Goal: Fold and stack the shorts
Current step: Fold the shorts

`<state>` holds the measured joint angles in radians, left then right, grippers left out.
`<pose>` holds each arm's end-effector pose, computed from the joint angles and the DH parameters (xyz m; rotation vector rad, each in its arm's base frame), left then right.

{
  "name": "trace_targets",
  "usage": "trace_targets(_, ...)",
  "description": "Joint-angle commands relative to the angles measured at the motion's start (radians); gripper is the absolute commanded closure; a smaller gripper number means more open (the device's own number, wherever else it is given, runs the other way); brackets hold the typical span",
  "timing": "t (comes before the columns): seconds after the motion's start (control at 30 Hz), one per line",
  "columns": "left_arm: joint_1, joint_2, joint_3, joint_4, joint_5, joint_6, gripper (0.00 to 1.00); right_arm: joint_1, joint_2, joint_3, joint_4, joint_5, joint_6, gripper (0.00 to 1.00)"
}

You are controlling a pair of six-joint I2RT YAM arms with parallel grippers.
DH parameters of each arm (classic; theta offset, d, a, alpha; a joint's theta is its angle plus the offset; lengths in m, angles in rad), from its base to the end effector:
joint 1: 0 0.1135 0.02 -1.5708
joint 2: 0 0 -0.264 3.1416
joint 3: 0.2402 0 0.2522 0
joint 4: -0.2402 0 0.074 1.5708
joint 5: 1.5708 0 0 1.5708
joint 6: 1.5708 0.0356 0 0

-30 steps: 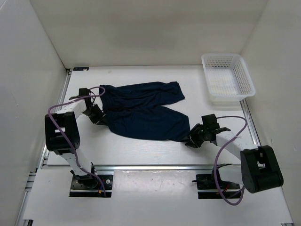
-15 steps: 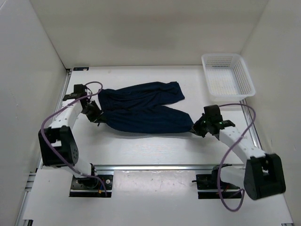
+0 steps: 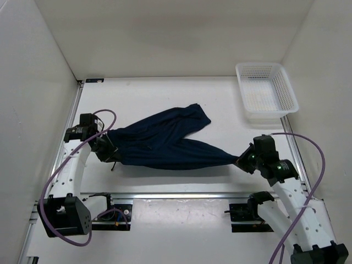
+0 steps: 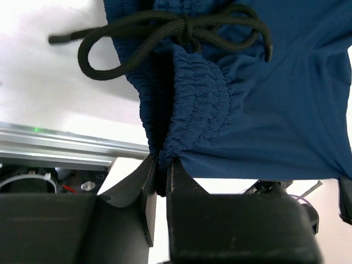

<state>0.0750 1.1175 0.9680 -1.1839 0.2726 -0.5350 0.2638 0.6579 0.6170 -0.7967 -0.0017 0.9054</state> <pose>0.1812 0.0040 0.2684 -0.8359 2.8153 -0.4720 0.1271 0.0344 0.2434 0.7812 2.3537 0.5272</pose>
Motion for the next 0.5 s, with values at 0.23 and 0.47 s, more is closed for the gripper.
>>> trace_targets(0.23, 0.011, 0.106, 0.173, -0.028, -0.091, -0.032, 0.90, -0.001, 0.359, 0.352, 0.160, 0.055, -0.108, 1.00)
trace_targets(0.47, 0.089, 0.350, 0.354, -0.019, -0.075, -0.042, 0.90, -0.001, 0.856, 0.755, 0.280, 0.032, -0.213, 1.00)
